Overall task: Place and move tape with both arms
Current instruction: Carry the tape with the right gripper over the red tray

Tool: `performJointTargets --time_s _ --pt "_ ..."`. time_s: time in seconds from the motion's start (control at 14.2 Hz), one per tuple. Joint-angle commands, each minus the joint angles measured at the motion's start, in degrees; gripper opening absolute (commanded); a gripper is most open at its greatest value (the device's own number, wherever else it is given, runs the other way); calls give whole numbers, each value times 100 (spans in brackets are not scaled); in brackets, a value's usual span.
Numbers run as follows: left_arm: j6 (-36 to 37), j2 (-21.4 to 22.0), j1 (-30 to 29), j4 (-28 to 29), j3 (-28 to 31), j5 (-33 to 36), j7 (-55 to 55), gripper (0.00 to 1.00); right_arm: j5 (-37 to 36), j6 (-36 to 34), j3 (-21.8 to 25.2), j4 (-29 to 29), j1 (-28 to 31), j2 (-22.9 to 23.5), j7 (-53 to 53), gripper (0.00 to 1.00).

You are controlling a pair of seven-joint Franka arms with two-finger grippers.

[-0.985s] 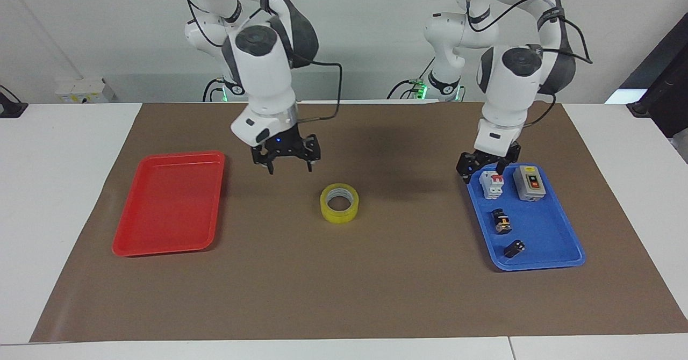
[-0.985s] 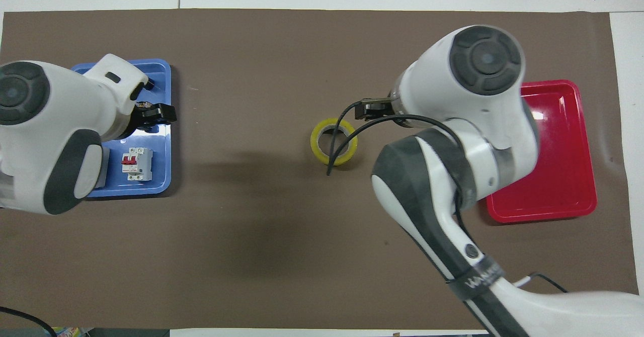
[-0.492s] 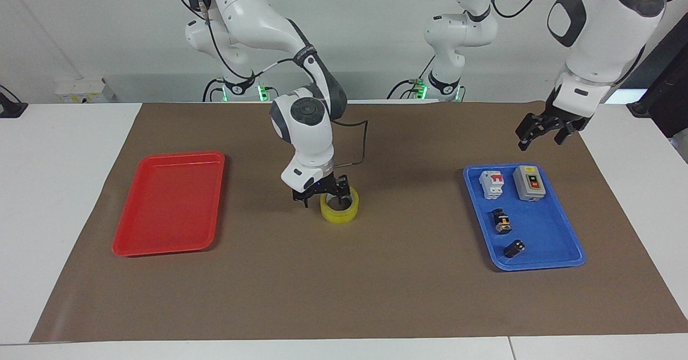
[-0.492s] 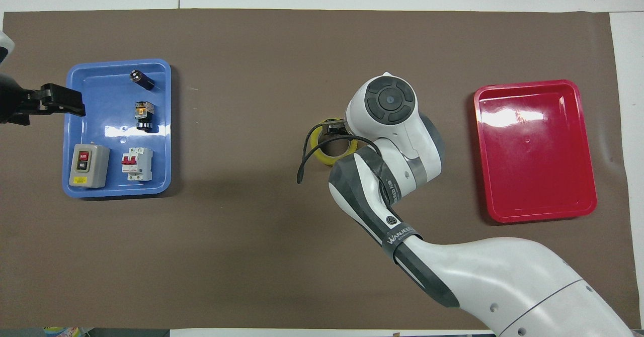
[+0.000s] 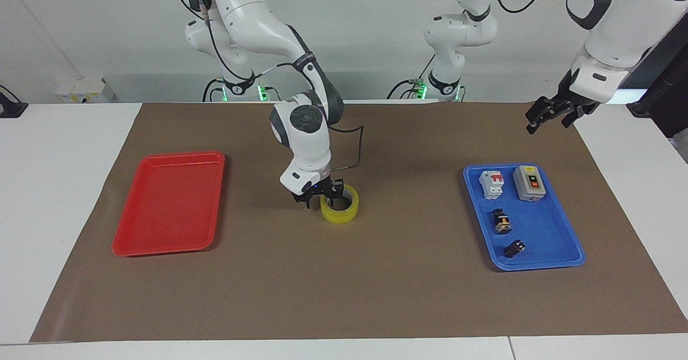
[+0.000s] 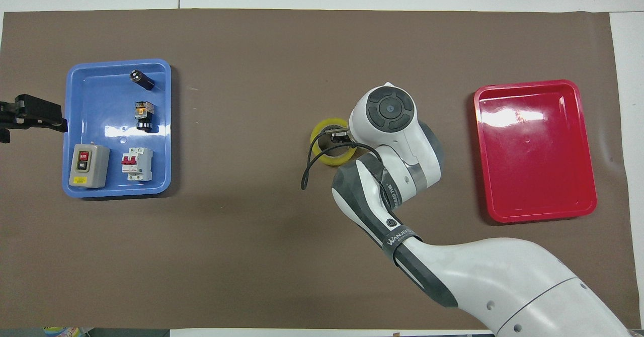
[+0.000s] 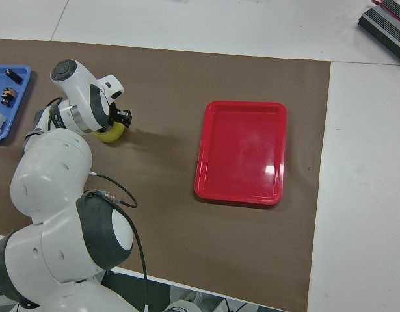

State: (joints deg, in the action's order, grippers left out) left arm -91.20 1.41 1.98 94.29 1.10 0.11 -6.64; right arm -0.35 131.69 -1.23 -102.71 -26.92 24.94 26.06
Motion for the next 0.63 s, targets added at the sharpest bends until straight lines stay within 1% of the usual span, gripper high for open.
performJointTargets --time_s 0.0,0.07,0.21,0.28,0.35,0.42,0.56 --pt "67 201 -31 221 -4 -142 119 100 -88 -142 17 -110 -15 -173 57 0" --pt "67 201 -31 204 -4 -142 110 100 -88 -352 17 13 -24 -173 75 0" --pt "67 201 -14 204 -4 -142 110 100 -114 -1185 26 626 98 -130 84 0" --pt "58 201 -5 213 -4 -142 110 100 -157 -1572 52 977 221 -94 23 0" --pt "50 201 12 213 -4 -142 110 100 -228 -1846 52 1172 501 -129 -65 0" --pt "32 201 13 221 -4 -142 110 100 -254 -2031 52 1244 799 -208 -353 0" --pt "67 201 -23 195 -31 -151 119 100 -246 -2348 52 1131 1441 -628 -1466 0"
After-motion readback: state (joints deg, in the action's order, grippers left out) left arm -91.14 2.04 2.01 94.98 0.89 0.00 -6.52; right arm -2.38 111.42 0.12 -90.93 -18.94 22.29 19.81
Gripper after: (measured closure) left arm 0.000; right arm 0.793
